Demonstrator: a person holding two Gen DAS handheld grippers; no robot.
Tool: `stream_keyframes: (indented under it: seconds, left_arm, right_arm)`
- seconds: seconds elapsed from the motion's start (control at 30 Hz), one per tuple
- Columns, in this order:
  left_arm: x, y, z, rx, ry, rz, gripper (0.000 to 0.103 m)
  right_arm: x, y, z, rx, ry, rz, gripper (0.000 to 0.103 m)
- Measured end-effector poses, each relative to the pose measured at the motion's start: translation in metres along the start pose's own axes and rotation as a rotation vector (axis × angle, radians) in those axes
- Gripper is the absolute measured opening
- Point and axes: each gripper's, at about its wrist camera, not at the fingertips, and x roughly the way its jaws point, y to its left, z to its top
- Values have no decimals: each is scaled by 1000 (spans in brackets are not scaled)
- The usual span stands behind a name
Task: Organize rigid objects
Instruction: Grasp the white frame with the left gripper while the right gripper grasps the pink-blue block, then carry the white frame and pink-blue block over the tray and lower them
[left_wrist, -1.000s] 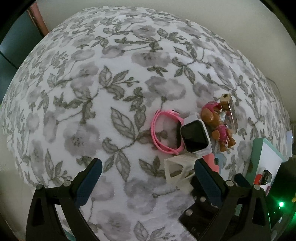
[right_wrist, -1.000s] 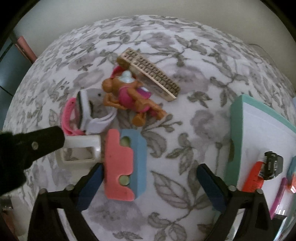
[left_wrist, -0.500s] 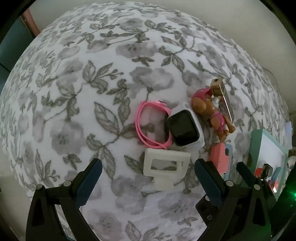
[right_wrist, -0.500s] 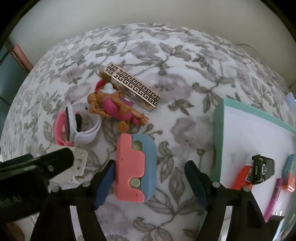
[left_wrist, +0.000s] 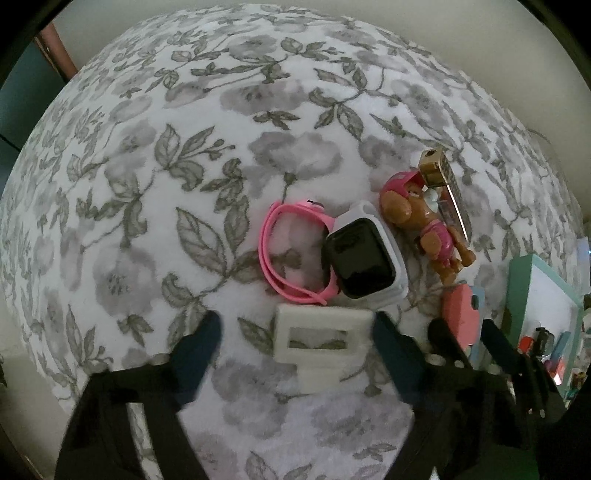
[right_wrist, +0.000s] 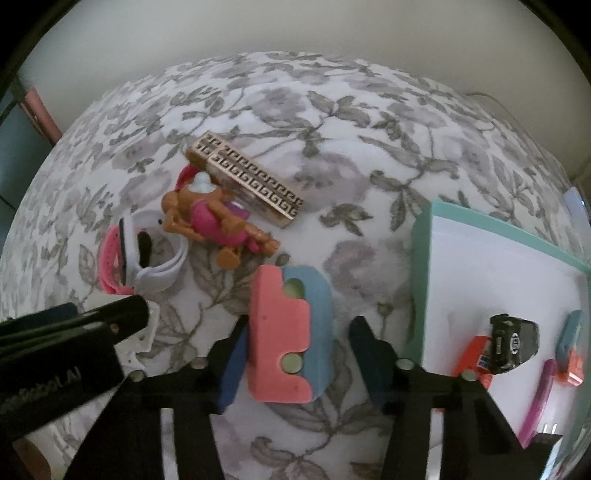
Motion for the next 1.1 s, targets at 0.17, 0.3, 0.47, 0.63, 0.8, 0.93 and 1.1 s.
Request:
stream_keyframes:
  seconds: [0.17, 0.3, 0.47, 0.63, 0.8, 0.93, 1.1]
  left_arm:
    - [2, -1, -2, 9, 9, -32, 52]
    - [1, -7, -5, 25, -3, -9, 52]
    - [-2, -10, -6, 5, -7, -21, 52]
    - [-13, -7, -8, -20, -25, -44, 52]
    - [-28, -5, -8, -36, -55, -61, 52]
    - [-42, -6, -7, -37, -92, -71, 52]
    - [-57, -5, -3, -34, -129, -86, 52]
  right_arm:
    - [-1, -9, 2, 20, 2, 29, 45]
    - [-1, -11, 3, 14, 3, 31, 45]
    - [-4, -12, 1, 17, 10, 27, 45]
    - [-9, -12, 3, 19, 9, 28, 45]
    - [-18, -15, 4, 22, -3, 37, 45]
    - [-29, -18, 6, 24, -21, 44, 45]
    - [-46, -25, 11, 40, -50, 56, 45]
